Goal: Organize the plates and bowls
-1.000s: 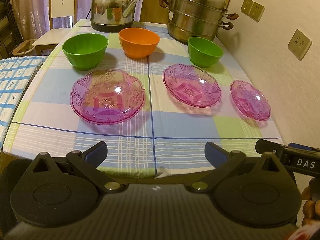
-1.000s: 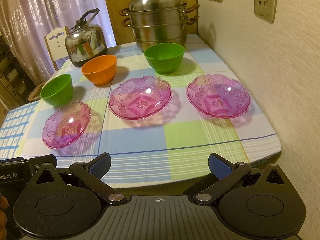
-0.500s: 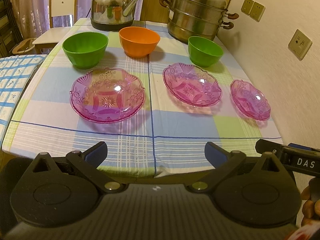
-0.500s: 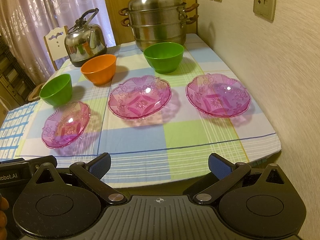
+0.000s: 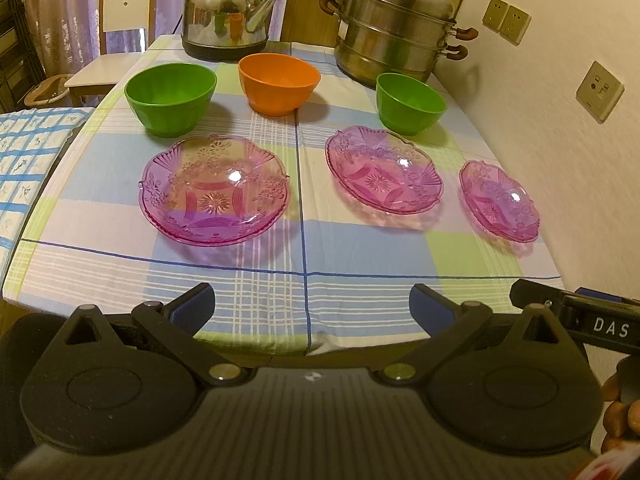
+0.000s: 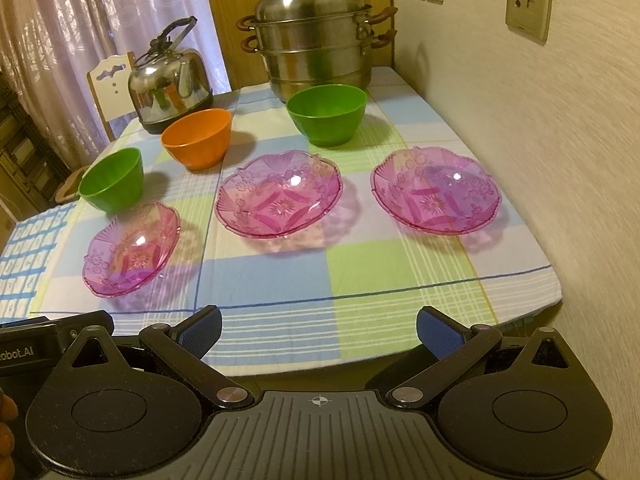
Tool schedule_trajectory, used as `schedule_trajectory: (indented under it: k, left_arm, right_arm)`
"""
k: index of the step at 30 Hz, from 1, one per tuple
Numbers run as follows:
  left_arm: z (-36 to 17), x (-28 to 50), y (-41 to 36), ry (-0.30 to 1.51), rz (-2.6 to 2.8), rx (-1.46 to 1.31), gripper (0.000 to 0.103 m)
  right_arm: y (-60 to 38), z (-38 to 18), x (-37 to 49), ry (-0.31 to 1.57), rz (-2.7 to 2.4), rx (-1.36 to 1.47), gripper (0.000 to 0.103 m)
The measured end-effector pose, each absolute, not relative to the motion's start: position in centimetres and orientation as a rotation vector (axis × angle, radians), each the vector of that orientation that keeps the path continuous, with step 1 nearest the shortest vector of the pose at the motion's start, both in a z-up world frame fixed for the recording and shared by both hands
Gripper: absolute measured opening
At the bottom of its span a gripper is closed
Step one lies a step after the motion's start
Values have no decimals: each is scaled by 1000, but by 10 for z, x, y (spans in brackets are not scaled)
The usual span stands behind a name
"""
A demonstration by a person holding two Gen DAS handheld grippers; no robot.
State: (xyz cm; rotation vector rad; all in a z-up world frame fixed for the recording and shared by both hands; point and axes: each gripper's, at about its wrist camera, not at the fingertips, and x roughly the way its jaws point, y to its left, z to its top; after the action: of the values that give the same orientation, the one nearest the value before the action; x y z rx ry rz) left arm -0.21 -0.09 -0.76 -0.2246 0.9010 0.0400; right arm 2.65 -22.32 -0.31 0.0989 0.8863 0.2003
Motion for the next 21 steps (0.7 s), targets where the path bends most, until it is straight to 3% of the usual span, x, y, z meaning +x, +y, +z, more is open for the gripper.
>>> schedule_trajectory:
  k: [21]
  left_arm:
    - [-8, -3, 1, 900, 37, -227, 103]
  right_arm:
    - [-221, -3, 26, 888, 201, 98, 103]
